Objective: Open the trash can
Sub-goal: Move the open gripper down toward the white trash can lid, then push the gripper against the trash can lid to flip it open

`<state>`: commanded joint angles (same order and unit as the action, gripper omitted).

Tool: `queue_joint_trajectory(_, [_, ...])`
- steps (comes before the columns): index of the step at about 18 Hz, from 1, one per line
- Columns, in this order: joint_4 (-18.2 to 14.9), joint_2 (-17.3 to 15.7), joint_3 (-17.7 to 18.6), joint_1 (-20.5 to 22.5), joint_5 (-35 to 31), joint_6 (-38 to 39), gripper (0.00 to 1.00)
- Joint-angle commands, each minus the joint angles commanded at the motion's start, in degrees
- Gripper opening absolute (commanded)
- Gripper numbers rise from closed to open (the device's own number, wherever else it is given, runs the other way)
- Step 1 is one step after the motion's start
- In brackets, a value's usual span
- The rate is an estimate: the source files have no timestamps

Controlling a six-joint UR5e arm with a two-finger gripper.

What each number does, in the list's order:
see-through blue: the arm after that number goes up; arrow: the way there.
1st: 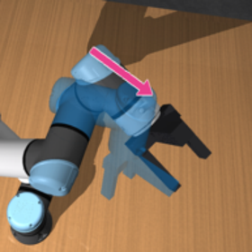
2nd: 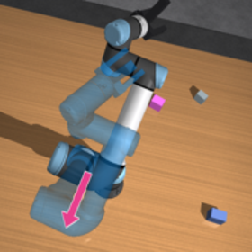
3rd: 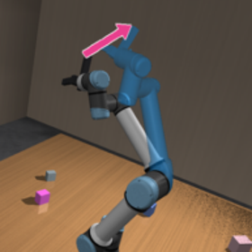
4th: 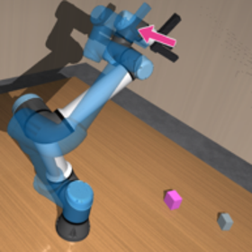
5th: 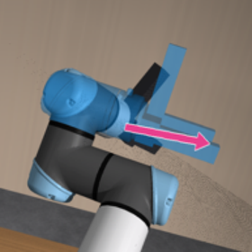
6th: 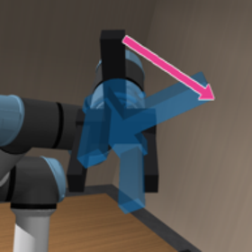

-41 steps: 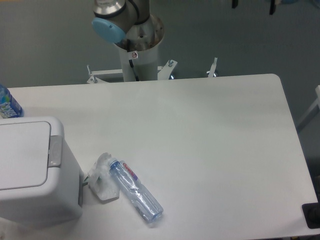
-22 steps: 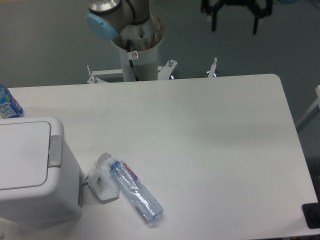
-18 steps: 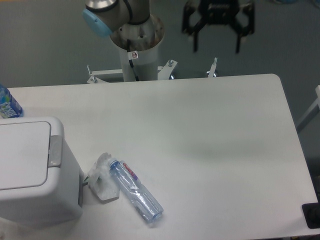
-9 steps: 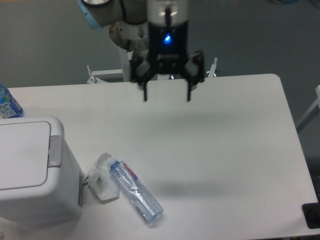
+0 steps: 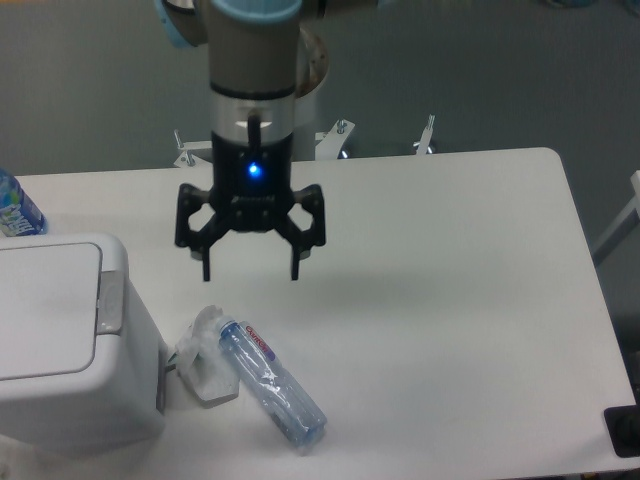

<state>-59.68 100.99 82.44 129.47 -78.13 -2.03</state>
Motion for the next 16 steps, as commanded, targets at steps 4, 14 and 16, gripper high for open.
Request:
queue_joint_trajectory(4, [0.0, 0.4, 0.3, -1.1, 0.0, 1.9, 1.00])
queue_joint_trajectory(14, [0.0, 1.1, 0.1, -4.3, 0.0, 2.4, 1.00])
queue_joint_trajectory(16, [0.0, 1.3, 0.1, -5.4, -0.1, 2.4, 1.00])
